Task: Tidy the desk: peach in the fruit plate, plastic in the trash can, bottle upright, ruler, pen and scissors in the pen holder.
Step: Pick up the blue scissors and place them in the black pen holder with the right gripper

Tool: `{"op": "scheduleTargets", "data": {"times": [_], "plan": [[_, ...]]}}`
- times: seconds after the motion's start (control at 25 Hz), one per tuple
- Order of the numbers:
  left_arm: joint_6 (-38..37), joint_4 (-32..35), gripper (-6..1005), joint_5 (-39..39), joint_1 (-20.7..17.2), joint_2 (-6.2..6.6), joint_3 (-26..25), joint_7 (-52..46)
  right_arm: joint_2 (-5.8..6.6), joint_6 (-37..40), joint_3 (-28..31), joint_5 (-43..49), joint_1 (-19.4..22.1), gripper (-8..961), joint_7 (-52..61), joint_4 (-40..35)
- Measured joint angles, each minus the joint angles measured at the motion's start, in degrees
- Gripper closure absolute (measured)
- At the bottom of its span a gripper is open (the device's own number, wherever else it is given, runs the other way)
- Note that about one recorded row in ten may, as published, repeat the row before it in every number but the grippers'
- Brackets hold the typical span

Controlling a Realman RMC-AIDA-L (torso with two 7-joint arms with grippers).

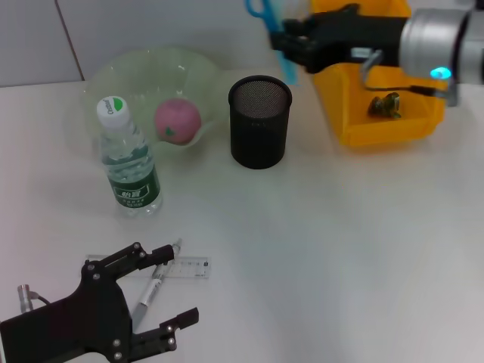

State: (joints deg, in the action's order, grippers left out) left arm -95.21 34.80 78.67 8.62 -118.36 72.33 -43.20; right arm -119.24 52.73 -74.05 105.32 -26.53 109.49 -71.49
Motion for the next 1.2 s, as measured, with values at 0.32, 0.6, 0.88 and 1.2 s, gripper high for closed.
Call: {"op": "scheduleTargets", "data": {"times": [0.32,0.6,0.88,1.2], "plan": [[0.0,-0.6,212,0.0,0.4,0.06,0.0,-0.2,-0.14,-3.3,-0.3,-19.1,-3.2,736,-26.8,16.1],[0.2,-0.6,212,0.0,0.7,0.05,0.2,-0.3,0.03,-3.3,0.2,-33.9,-4.7,736,-45.5,27.9],[0.1,-1.6,212,0.0,1.4,0.05,0.1,-0.3,-0.06,-3.3,0.4,-41.1,-8.6,735,-55.4,38.8],[0.1,-2.1,212,0.0,1.7,0.14,0.1,-0.2,-0.22,-3.4,0.3,-44.5,-11.2,733,-59.5,45.4]]}}
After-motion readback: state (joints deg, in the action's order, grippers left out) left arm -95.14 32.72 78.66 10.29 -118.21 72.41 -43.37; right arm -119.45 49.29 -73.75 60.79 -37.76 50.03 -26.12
